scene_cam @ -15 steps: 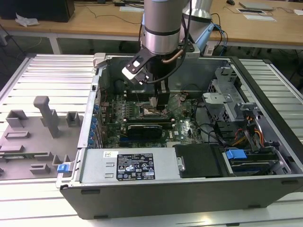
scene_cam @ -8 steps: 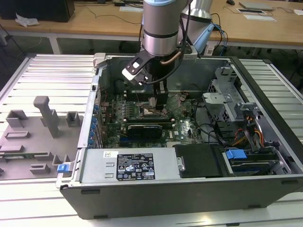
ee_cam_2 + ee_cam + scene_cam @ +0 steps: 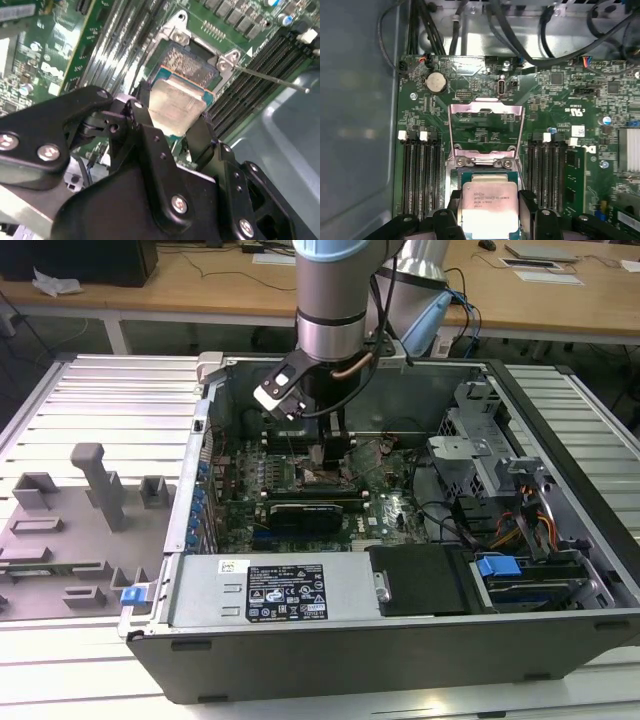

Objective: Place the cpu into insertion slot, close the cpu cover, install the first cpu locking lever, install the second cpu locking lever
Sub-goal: 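Place the cpu into insertion slot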

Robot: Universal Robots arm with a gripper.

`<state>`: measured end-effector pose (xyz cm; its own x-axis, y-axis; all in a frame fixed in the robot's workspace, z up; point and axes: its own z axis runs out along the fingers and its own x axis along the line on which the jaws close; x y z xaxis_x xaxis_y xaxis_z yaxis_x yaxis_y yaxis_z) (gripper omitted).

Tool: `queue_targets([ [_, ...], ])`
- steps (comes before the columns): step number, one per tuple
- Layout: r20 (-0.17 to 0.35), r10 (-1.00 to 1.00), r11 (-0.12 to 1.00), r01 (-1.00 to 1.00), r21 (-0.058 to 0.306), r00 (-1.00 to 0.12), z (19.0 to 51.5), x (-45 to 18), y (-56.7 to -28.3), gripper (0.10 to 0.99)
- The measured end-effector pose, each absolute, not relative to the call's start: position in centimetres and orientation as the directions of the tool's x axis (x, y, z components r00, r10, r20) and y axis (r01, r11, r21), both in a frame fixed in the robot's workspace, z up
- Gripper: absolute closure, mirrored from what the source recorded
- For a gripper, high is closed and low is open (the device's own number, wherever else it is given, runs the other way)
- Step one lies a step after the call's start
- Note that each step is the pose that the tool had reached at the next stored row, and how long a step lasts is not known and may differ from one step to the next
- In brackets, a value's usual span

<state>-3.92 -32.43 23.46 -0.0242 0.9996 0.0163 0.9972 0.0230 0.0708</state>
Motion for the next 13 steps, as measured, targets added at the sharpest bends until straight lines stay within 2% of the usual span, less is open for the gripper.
queue_targets([
  [13,0.016,1.0,0.022,0.997,0.071,-0.023,22.3,-4.3,-32.8,0.549],
])
